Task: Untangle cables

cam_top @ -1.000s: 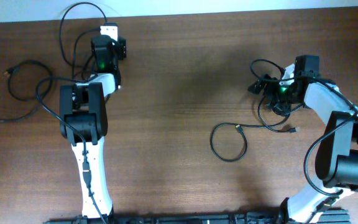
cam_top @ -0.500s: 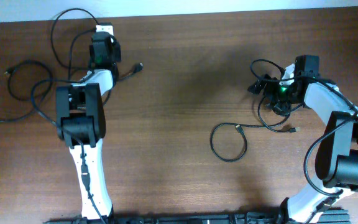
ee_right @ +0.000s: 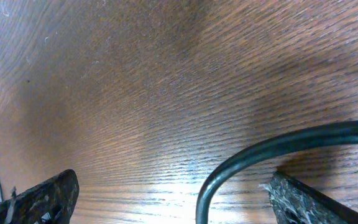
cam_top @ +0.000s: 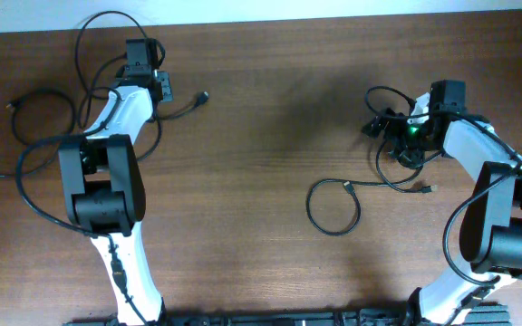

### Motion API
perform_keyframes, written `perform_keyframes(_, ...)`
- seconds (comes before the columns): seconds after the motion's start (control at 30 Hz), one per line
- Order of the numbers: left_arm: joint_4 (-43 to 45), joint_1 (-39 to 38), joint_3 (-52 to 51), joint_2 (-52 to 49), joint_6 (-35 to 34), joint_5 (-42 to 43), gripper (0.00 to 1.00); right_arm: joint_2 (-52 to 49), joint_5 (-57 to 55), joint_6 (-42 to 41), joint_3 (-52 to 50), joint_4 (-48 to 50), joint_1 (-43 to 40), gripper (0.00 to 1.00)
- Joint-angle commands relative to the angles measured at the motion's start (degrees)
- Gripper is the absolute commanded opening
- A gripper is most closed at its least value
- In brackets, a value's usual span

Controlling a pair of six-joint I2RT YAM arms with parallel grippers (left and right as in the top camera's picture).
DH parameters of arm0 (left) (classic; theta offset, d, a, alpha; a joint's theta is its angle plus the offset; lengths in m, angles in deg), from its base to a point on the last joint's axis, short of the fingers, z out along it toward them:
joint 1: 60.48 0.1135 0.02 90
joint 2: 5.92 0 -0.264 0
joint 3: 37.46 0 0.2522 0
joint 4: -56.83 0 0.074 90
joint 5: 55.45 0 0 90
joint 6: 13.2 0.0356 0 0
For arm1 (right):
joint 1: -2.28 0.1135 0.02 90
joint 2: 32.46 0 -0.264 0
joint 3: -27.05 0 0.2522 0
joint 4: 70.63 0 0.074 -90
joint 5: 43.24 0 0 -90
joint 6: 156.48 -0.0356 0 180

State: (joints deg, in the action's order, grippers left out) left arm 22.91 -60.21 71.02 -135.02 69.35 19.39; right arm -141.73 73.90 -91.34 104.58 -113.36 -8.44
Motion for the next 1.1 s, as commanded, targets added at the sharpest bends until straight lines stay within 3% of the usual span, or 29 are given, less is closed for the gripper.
perform_keyframes(0.0, -1.9, -0.1, -0.4, 2.4, -3.9, 1.0, 0.58, -7.8, -13.7, 0.9, -5.5, -2.1, -0.9, 0.99)
perform_keyframes(0.07, -4.4, -0.1, -0.4, 2.4, -4.0, 1.0, 0.66, -7.8, -13.7, 0.9, -5.5, -2.1, -0.9, 0.99)
perform_keyframes(0.1, -5.3, -0.1, -0.5, 2.4, -5.2, 0.9, 0.91, -7.8, -13.7, 0.9, -5.5, -2.1, -0.9, 0.99)
perform_keyframes(0.13, -6.4, 0.0, -0.9, 2.4, -7.9, 0.8, 0.99, -7.8, -13.7, 0.9, -5.5, -2.1, -0.9, 0.99)
perform_keyframes(0.27, -7.5, 0.3, -1.3, 2.2, -14.6, 0.5, 0.98, -7.8, -13.7, 0.9, -5.5, -2.1, -0.9, 0.99)
perform_keyframes(0.4, -7.6, 0.3, -2.0, 2.1, -19.6, -2.3, 0.75, -7.8, -13.7, 0.9, -5.5, -2.1, -0.9, 0.99)
perform_keyframes(0.5, -7.6, 0.3, -3.1, 1.8, -21.7, -2.3, 0.66, -7.8, -13.7, 0.9, -5.5, -2.1, -0.9, 0.99)
perform_keyframes(0.63, -7.3, 0.3, -3.4, -0.3, -21.7, -2.7, 0.66, -7.8, -13.7, 0.9, -5.5, -2.1, -0.9, 0.99)
perform_keyframes(0.67, -7.3, 0.3, -3.4, -1.0, -21.7, -2.7, 0.60, -7.8, -13.7, 0.9, -5.5, -2.1, -0.9, 0.99)
perform_keyframes(0.7, -7.4, 0.3, -3.4, -1.5, -21.7, -2.7, 0.47, -7.8, -13.7, 0.9, -5.5, -2.1, -0.9, 0.99)
perform_keyframes(0.73, -7.4, 0.3, -3.4, -1.9, -21.7, -2.6, 0.13, -7.8, -13.7, 0.9, -5.5, -2.1, -0.9, 0.99)
perform_keyframes(0.77, -7.4, 0.3, -3.4, -1.9, -21.6, -2.7, 0.00, -7.8, -13.7, 0.9, -5.5, -2.1, -0.9, 0.99)
perform_keyframes(1.07, -12.7, -0.2, -3.4, 8.4, -21.6, -2.6, 0.00, -7.8, -13.7, 0.9, -5.5, -2.1, -0.9, 0.99)
